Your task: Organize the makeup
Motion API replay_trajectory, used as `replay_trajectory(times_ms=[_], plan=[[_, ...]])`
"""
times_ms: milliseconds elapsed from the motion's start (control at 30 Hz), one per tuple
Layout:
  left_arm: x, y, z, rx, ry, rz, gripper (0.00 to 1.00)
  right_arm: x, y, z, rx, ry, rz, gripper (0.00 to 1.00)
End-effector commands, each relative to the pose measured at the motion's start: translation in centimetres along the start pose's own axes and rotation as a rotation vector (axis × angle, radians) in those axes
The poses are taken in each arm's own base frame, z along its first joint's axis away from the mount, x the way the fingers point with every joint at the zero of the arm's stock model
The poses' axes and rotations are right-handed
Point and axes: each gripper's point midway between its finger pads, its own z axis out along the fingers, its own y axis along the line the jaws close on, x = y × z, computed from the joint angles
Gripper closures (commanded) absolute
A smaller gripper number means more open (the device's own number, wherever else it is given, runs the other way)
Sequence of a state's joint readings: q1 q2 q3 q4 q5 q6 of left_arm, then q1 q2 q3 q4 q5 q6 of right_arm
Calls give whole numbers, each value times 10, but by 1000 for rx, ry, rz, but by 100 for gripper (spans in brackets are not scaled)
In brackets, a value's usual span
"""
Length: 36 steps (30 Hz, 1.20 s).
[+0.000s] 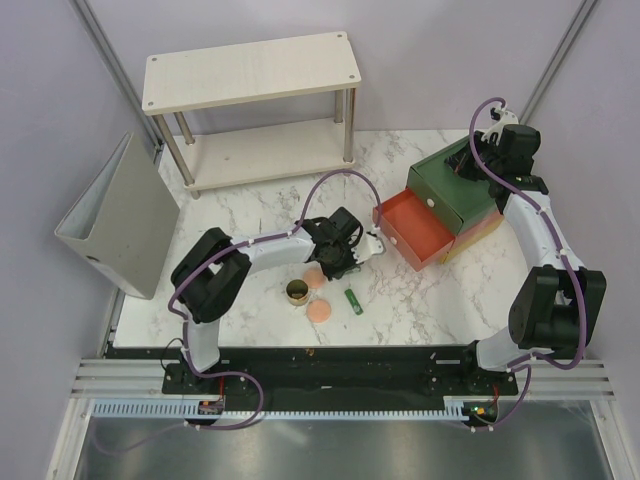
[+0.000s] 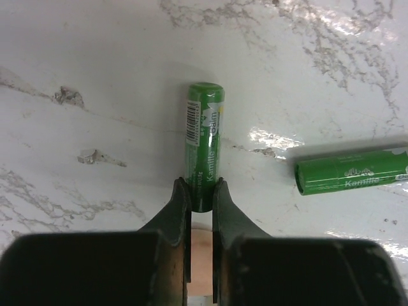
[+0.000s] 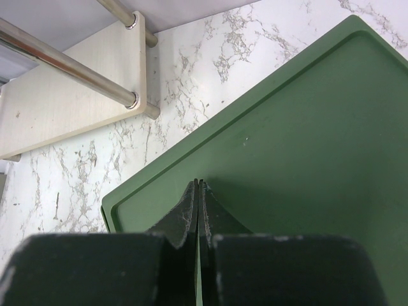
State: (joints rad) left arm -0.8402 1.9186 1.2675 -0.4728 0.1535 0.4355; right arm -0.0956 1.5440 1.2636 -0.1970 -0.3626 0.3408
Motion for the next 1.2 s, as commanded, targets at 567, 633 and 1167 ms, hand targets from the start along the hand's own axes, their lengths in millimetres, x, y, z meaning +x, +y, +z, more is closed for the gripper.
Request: replay_trajectory(times_ms=[567,633,1167], plan=[[-145,58,-131,-282,-401,-64,98,148,-48,-14,175,484,136,100],[-161,58,-134,-285,-428,-45,98,149,-48,-14,175,486,139,100],[-227,31,-104,-301,-423,139,66,148,-49,-14,178,482,135,100]])
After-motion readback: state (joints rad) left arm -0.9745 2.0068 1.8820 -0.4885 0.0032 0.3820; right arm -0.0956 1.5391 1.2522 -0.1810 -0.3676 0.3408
